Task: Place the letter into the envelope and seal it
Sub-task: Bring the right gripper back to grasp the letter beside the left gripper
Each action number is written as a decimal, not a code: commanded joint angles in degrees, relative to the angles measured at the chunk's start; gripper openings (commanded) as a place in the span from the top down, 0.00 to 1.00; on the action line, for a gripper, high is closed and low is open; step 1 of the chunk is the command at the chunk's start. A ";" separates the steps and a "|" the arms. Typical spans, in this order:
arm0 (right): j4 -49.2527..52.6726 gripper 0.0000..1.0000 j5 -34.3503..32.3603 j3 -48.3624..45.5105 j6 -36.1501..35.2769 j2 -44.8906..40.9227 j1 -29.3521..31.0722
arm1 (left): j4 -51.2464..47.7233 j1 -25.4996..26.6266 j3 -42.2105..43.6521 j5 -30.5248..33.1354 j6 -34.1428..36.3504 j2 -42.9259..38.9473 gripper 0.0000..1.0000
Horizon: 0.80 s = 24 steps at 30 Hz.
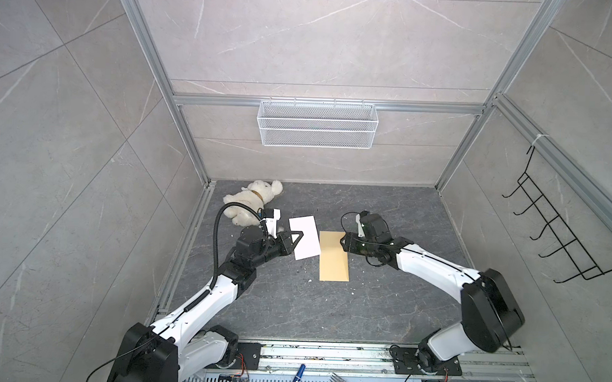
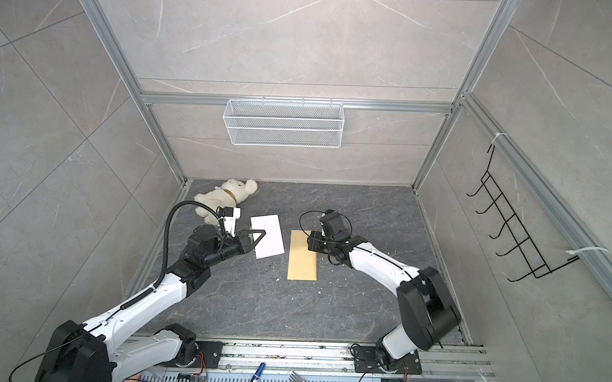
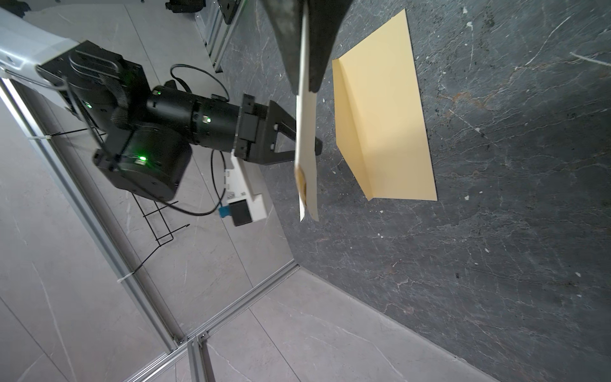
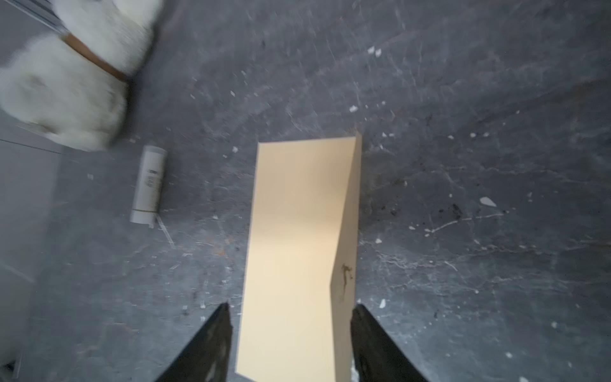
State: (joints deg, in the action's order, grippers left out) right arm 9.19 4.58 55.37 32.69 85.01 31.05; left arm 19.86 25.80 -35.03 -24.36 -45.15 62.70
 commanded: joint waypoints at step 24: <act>-40.57 0.07 28.49 -9.24 19.41 -7.32 0.14 | 28.77 1.09 -4.70 -11.76 -15.23 10.07 1.00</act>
State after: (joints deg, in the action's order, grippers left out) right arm -25.52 29.95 46.06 49.08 76.49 31.05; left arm 43.18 26.41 -37.56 -34.44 -59.02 72.47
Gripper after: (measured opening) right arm 0.942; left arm 0.046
